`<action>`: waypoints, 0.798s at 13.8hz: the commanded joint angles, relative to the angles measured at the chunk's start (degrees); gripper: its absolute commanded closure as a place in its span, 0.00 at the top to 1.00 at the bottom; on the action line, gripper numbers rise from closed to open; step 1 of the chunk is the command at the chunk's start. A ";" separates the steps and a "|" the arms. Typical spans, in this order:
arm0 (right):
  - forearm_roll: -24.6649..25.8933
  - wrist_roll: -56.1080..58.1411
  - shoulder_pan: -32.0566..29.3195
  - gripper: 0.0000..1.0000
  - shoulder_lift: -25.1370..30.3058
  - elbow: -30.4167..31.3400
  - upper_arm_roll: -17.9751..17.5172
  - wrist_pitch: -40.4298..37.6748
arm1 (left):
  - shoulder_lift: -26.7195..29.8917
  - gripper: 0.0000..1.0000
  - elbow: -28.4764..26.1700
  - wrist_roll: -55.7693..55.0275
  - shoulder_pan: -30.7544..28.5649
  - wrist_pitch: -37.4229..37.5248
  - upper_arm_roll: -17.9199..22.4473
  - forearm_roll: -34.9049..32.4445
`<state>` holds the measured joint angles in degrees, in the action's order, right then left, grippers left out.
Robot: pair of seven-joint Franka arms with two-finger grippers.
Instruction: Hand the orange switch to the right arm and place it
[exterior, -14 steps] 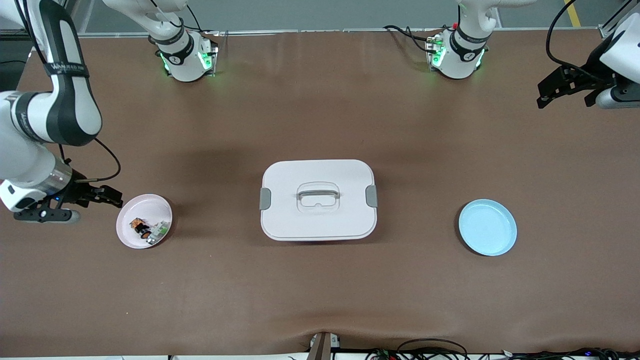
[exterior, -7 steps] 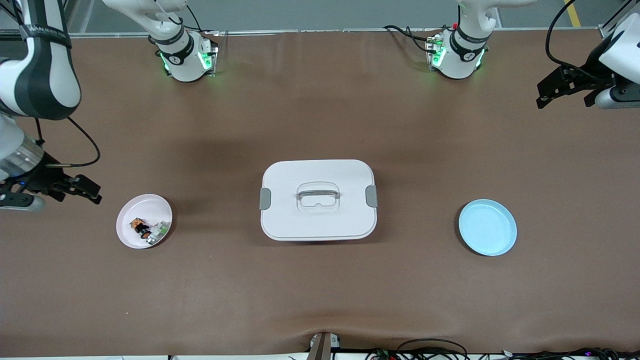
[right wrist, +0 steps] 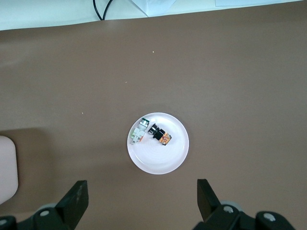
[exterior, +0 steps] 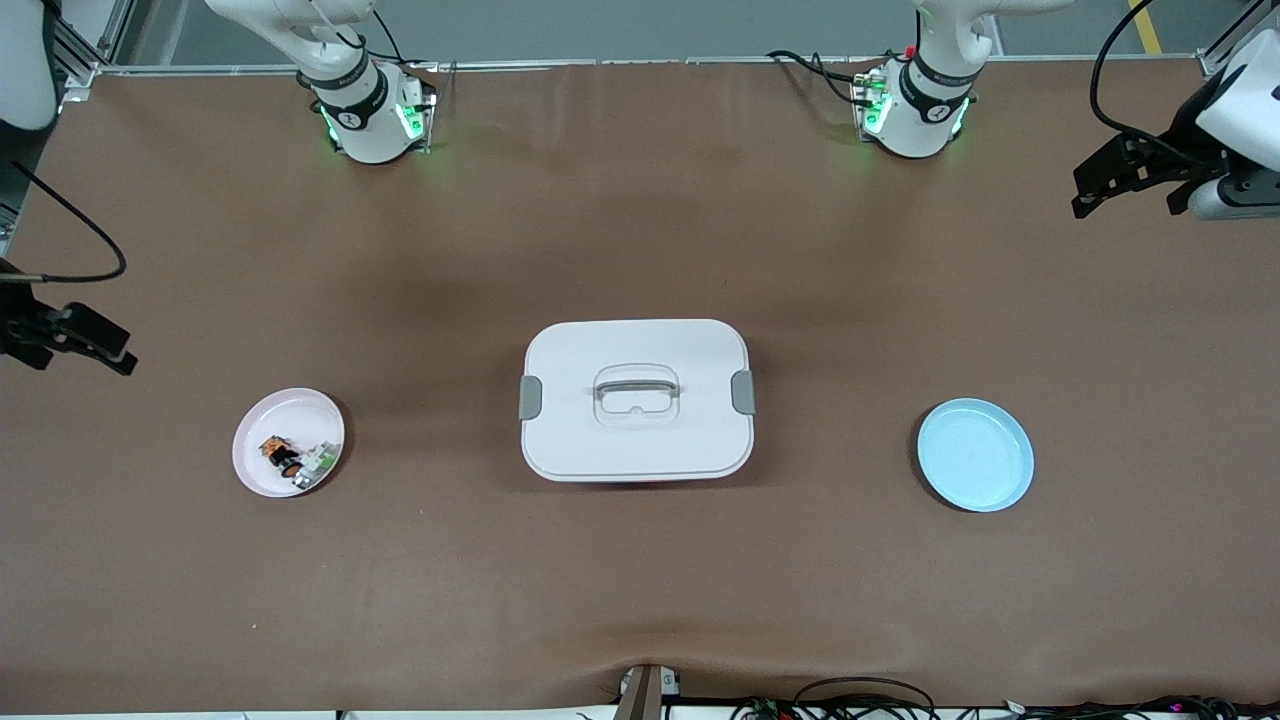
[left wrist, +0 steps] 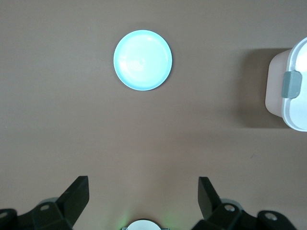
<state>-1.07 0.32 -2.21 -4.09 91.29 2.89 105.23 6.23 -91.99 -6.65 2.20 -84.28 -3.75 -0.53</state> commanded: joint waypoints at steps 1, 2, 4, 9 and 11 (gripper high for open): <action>0.36 -0.67 0.01 1.00 5.21 4.67 -0.08 -0.47 | 0.02 1.00 -0.03 -0.21 -0.27 -0.10 -0.29 -0.35; 0.28 -0.67 -0.08 1.00 6.45 5.90 0.01 -0.20 | 0.10 1.00 -0.21 -0.21 -0.27 -0.10 -0.29 -0.35; 0.37 -0.58 -0.08 1.00 8.64 8.02 0.01 0.06 | 0.02 1.00 -0.04 -0.21 -0.27 -0.10 -0.20 -0.35; 0.54 1.25 0.19 1.00 19.19 20.32 -0.08 8.67 | 0.81 1.00 0.32 -0.12 -0.27 1.12 -0.02 -0.26; 0.37 1.18 0.10 1.00 18.94 18.33 -0.08 5.01 | 0.89 1.00 0.41 -0.03 -0.27 1.66 0.06 -0.26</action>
<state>-0.98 0.97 -2.21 12.46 108.21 2.86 111.50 6.34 -91.89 -6.65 2.17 -83.88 -3.63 -0.53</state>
